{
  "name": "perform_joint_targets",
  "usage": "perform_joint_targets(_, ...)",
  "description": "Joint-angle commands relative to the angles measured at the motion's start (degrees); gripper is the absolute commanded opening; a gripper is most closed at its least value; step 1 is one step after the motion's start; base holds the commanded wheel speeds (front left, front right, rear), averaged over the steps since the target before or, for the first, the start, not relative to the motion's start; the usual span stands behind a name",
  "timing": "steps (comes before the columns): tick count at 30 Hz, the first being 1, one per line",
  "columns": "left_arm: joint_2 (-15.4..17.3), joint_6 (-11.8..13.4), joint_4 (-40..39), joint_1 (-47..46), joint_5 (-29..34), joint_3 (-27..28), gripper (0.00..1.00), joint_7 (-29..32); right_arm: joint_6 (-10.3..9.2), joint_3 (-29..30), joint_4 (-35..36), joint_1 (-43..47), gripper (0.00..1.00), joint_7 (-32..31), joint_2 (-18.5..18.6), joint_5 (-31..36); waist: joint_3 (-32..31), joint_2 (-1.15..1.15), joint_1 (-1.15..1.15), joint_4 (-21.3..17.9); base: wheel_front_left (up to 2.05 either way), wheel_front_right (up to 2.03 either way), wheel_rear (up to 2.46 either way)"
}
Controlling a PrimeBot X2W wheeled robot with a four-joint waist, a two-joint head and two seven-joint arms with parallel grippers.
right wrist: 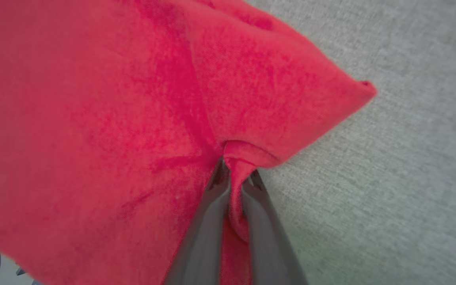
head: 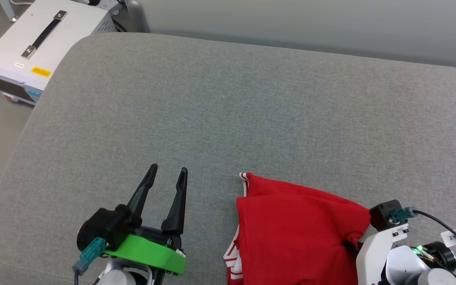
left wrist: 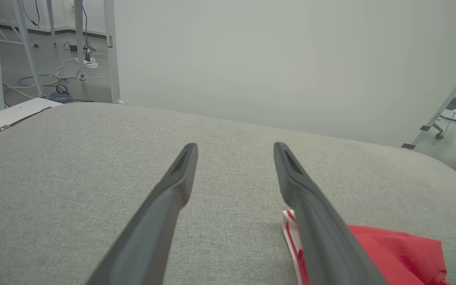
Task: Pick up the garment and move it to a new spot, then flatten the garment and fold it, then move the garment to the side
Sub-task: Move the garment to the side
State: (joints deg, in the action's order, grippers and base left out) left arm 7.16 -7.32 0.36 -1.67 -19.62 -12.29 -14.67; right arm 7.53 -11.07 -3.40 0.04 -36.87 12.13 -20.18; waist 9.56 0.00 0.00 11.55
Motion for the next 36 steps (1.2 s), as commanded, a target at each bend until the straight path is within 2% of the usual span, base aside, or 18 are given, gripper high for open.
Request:
perform_joint_targets(1,0.04,-0.17,-0.16,-0.97,0.25,-0.06,1.0,-0.33,-0.04,-0.68,-0.66,-0.59,0.0,0.7,1.06,1.06,-0.72,0.0,0.0,-1.34,0.0,0.0,0.0)
perform_joint_targets(5,-0.03,-0.17,-0.73,-0.77,0.17,-0.73,1.0,-0.33,-0.04,-2.55,1.29,-2.58,0.0,3.23,4.4,3.08,-1.01,0.0,0.0,-3.95,0.0,0.0,0.0)
perform_joint_targets(13,0.21,-0.17,-1.83,-1.04,0.06,-3.95,1.0,-0.33,-0.04,-8.17,5.5,-7.95,0.0,3.3,15.97,5.2,-0.29,0.0,0.0,-12.53,0.0,0.0,0.0)
perform_joint_targets(18,0.32,-0.17,-2.96,-2.53,0.36,-6.12,1.0,-0.33,-0.04,-11.4,6.94,-11.99,0.0,3.06,24.69,5.96,2.4,0.0,0.0,-18.21,0.0,0.0,0.0)
perform_joint_targets(21,0.85,-0.17,-3.75,-3.64,0.53,-6.96,1.0,-0.33,-0.04,-12.72,6.53,-14.61,0.0,3.48,28.28,5.58,4.54,0.0,0.0,-21.32,0.0,0.0,0.0)
perform_joint_targets(28,3.02,-0.17,-5.48,-7.49,1.09,-8.46,1.0,-0.33,-0.04,-13.17,1.94,-19.87,0.0,8.19,34.3,5.21,10.74,0.0,0.0,-26.48,0.0,0.0,0.0)
perform_joint_targets(36,5.56,-0.17,-8.52,-11.79,1.86,-9.33,1.0,-0.33,-0.04,-8.72,-11.28,-24.52,0.0,18.29,38.14,6.23,18.08,0.0,0.0,-27.49,0.0,0.0,0.0)
